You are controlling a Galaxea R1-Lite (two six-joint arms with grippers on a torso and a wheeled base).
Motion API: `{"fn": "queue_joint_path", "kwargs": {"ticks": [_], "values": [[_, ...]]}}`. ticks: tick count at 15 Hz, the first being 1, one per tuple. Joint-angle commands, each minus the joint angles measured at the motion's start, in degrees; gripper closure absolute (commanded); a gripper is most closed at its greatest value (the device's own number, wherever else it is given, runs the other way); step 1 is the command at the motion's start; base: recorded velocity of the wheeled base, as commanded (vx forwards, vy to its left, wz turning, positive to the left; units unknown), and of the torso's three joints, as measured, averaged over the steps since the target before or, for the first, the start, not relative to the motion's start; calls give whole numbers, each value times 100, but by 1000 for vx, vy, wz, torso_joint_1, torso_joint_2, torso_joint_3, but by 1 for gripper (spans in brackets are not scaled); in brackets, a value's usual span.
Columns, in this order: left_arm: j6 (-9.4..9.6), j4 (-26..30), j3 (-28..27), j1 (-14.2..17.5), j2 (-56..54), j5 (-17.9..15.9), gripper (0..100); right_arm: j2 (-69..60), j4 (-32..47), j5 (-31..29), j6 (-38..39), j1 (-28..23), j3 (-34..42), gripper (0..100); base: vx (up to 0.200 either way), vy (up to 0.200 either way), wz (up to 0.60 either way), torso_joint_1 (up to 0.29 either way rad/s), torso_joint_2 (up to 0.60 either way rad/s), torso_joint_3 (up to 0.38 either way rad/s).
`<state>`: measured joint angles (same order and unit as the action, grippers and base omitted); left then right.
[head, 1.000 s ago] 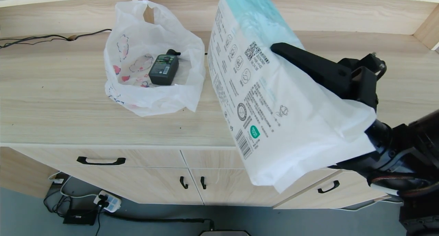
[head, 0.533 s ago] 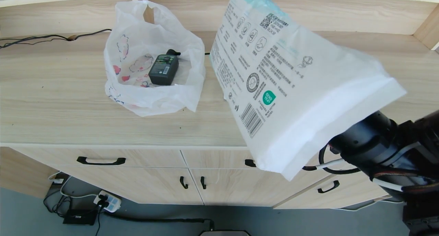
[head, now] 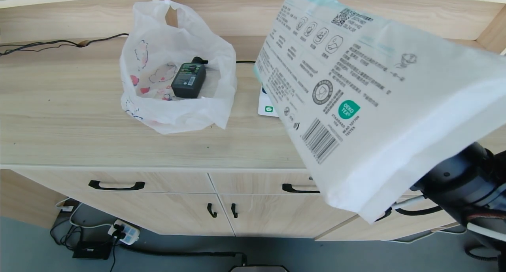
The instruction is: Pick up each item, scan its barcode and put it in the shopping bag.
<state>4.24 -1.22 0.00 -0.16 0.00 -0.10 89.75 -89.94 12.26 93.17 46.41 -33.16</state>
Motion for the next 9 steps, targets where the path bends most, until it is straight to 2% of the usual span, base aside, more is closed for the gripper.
{"fn": "queue_joint_path", "kwargs": {"ticks": [1, 9], "values": [[-2, -1, 0, -2, 9, 1, 0, -353, -6, 4, -10, 61, 213, 100, 0, 0, 0, 0, 0, 0], [-20, 8, 0, 7, 9, -8, 0, -520, -6, -5, -45, 96, 301, 100, 0, 0, 0, 0, 0, 0]]}}
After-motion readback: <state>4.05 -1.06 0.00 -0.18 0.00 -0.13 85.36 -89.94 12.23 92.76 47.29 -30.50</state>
